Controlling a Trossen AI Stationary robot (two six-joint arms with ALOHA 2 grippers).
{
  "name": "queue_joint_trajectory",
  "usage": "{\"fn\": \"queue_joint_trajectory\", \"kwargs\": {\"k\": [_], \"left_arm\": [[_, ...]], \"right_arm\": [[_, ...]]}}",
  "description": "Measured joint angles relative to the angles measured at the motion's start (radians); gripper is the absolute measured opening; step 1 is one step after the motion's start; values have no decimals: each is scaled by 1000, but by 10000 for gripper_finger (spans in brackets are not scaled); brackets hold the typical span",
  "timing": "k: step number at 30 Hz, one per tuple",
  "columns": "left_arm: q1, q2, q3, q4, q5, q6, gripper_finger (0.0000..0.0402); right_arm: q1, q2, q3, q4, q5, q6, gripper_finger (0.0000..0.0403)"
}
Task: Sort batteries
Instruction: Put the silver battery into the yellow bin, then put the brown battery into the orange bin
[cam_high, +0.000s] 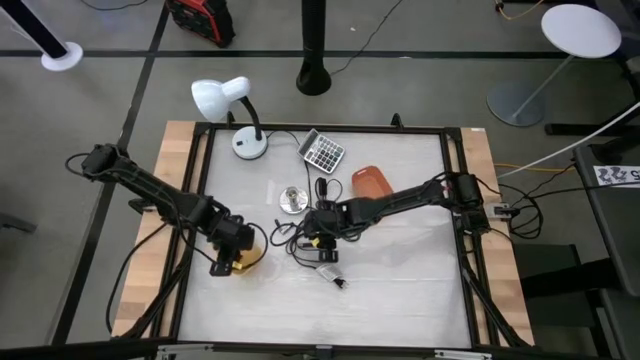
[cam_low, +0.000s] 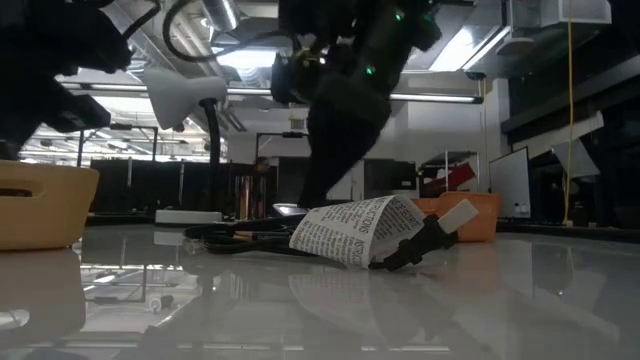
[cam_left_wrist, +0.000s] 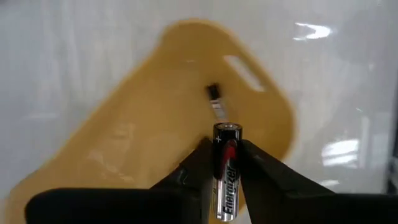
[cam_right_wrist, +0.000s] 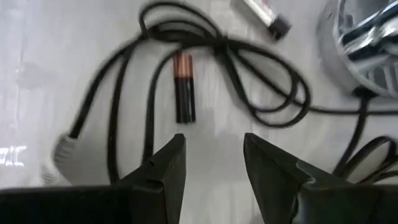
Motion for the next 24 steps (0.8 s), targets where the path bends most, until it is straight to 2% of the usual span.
{"fn": "queue_joint_trajectory", "kwargs": {"k": [3, 13, 24], "left_arm": [[-3, 0, 0, 6, -33, -14, 81], [-3, 0, 0, 8, -43, 6, 152], [-3, 0, 0, 16, -43, 16, 158]], "right_arm": [[0, 0, -31, 57, 0, 0, 156], [1, 1, -108, 209, -68, 1, 156], [19, 43, -111, 256, -70, 3, 156]]}}
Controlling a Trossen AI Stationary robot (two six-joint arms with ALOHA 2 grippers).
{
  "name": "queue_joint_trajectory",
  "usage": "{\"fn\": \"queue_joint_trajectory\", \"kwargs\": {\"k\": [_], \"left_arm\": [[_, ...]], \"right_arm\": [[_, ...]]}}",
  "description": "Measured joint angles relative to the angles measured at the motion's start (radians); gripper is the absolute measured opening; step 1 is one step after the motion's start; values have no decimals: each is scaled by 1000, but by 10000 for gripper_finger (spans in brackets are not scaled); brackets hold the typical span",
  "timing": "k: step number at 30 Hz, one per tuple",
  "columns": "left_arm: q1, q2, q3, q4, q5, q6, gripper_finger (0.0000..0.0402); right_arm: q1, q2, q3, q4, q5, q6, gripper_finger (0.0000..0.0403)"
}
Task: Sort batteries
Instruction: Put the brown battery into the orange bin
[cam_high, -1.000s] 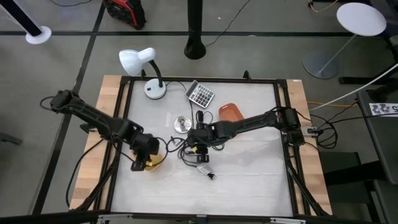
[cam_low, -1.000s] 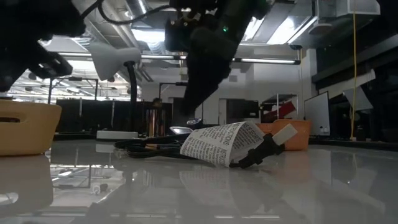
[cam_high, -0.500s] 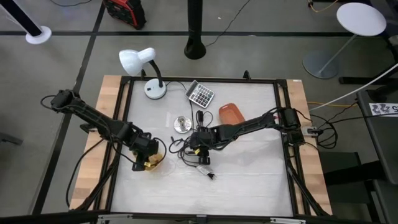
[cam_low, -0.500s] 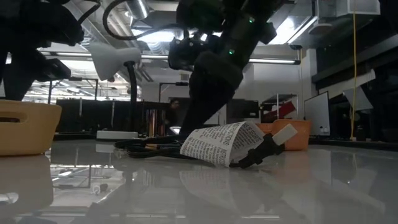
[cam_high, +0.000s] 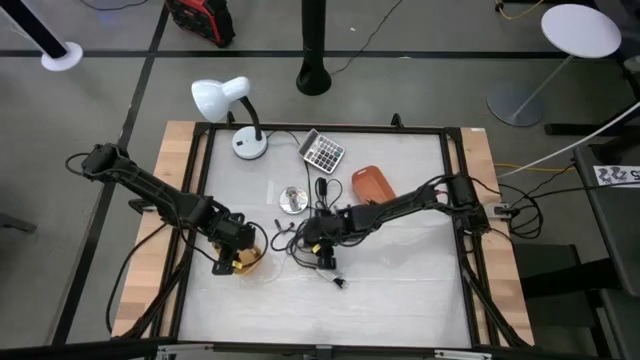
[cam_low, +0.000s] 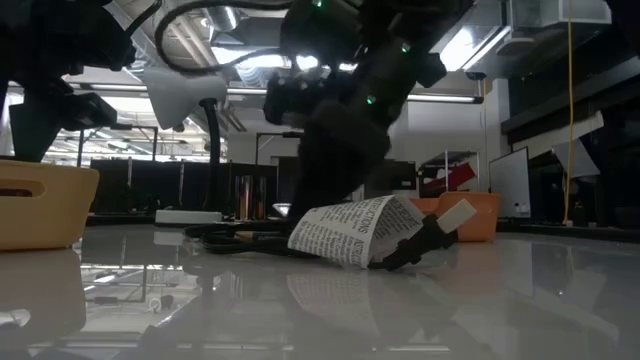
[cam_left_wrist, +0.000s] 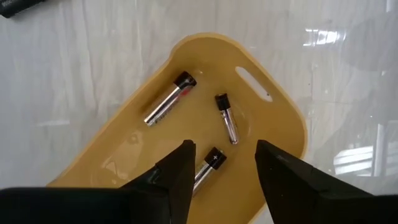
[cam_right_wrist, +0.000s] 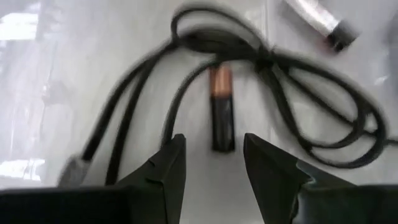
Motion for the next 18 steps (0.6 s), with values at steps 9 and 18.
{"fn": "queue_joint_trajectory", "kwargs": {"k": [9, 18], "left_arm": [[0, 0, 0, 25, 0, 0, 157], [0, 0, 0, 25, 0, -1, 157]], "right_arm": [[7, 40, 3, 50, 40, 28, 152], [7, 41, 3, 49, 71, 35, 57]]}}
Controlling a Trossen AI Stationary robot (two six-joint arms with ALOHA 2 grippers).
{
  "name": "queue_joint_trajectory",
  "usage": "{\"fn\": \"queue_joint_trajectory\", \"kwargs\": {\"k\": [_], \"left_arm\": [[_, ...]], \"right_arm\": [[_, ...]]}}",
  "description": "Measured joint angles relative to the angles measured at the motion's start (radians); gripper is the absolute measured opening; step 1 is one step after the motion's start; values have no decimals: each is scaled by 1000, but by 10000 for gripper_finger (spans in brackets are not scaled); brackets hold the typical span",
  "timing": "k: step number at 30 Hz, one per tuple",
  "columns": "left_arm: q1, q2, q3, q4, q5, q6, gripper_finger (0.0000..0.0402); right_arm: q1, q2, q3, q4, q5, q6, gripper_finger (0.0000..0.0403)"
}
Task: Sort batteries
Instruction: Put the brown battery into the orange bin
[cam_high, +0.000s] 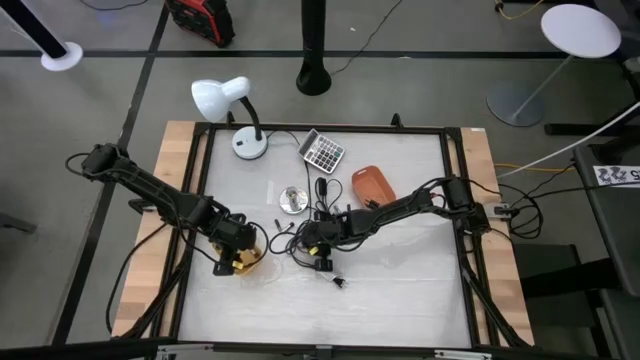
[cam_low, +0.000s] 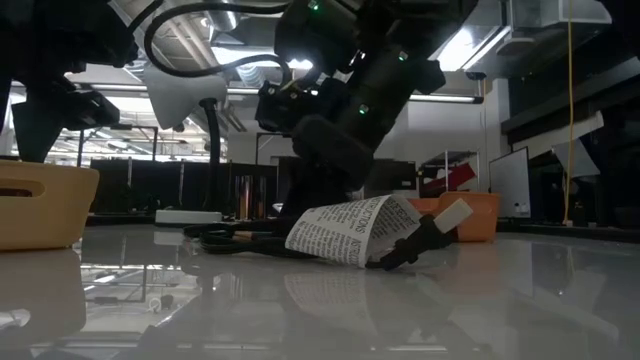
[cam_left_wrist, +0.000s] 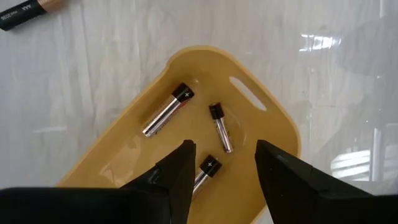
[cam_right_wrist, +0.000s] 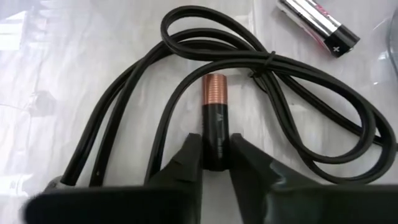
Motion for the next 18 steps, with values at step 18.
{"fn": "queue_joint_trajectory", "kwargs": {"k": [18], "left_arm": [[3, 0, 0, 186, -26, 81, 157]], "right_arm": [[-1, -21, 297, -577, -9, -9, 30]]}}
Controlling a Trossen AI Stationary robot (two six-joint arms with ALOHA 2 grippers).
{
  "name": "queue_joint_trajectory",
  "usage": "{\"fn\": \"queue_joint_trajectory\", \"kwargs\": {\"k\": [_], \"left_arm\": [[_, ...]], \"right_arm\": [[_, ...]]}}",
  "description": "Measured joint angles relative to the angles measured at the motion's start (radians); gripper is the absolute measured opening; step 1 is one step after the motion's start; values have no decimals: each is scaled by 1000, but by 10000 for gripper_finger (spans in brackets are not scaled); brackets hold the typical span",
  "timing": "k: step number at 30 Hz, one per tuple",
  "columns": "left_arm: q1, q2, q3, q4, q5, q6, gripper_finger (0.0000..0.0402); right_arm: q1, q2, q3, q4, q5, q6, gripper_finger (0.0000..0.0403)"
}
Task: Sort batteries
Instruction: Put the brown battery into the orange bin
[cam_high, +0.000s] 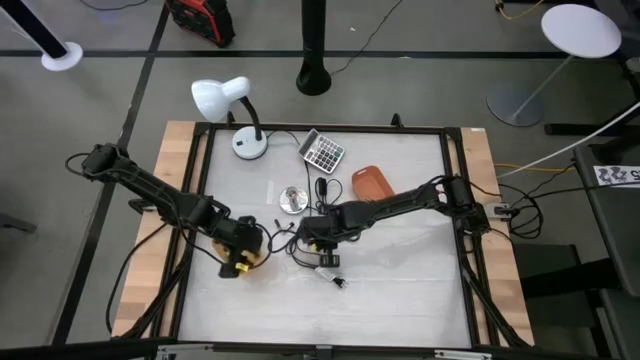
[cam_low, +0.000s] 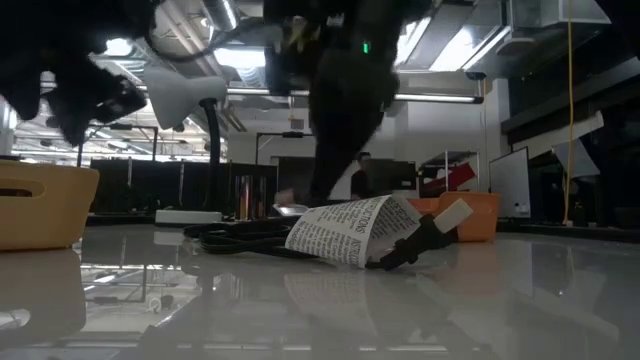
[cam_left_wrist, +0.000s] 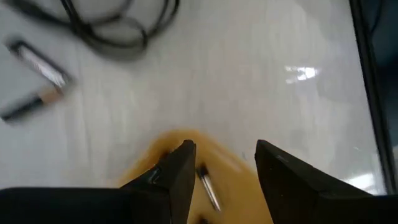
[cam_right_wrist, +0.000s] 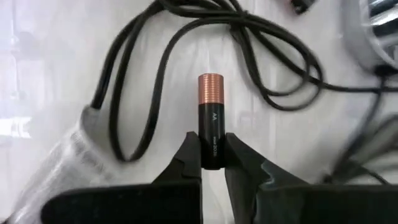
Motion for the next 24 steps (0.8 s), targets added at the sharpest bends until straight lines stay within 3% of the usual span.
{"fn": "queue_joint_trajectory", "kwargs": {"k": [9, 18, 24], "left_arm": [[54, 0, 0, 93, -208, 90, 157], [180, 9, 0, 168, -213, 143, 156], [227, 89, 0, 255, -212, 139, 156]], "right_arm": [[0, -2, 231, -340, 69, -15, 32], [-25, -3, 304, -639, 310, -37, 32], [-96, -3, 303, -766, 416, 23, 32]]}}
